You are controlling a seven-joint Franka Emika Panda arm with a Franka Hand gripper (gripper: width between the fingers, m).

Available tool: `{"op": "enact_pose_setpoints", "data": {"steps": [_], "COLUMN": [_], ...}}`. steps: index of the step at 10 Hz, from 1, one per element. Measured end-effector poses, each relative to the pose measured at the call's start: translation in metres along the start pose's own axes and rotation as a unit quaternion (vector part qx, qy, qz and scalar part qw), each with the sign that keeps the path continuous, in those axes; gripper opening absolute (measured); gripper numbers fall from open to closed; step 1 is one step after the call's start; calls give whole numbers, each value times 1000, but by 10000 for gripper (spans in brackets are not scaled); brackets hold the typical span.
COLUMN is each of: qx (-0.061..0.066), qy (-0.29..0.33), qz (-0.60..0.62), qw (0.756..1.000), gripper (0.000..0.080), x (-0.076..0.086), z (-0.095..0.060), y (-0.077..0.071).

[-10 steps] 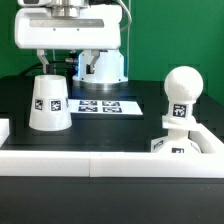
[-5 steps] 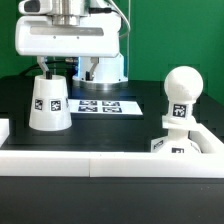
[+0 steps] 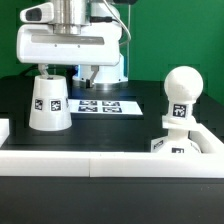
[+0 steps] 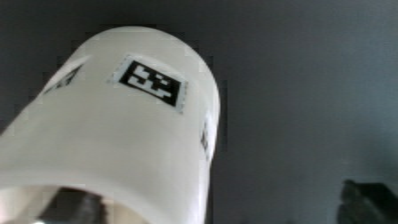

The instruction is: Assemble lamp

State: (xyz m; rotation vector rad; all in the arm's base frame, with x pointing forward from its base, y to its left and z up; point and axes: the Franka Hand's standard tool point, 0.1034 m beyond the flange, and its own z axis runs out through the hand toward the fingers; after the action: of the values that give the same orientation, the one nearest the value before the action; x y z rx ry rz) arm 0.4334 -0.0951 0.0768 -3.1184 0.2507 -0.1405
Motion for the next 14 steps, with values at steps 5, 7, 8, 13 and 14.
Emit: {"op": "enact_pose_setpoints", "data": {"steps": [5,7,8,13,14], "qx": [0,1,3,34,39], "qy": [3,7,8,10,10], "qz": [-1,-3,-7,26,33], "qw": [1000,1000,1000,999,999], "gripper": [50,43,43,44,44], "x": [6,14,20,54,64], "z": [0,-3,-6,-41,-51], "y": [0,-5,-10,-73,-88]}}
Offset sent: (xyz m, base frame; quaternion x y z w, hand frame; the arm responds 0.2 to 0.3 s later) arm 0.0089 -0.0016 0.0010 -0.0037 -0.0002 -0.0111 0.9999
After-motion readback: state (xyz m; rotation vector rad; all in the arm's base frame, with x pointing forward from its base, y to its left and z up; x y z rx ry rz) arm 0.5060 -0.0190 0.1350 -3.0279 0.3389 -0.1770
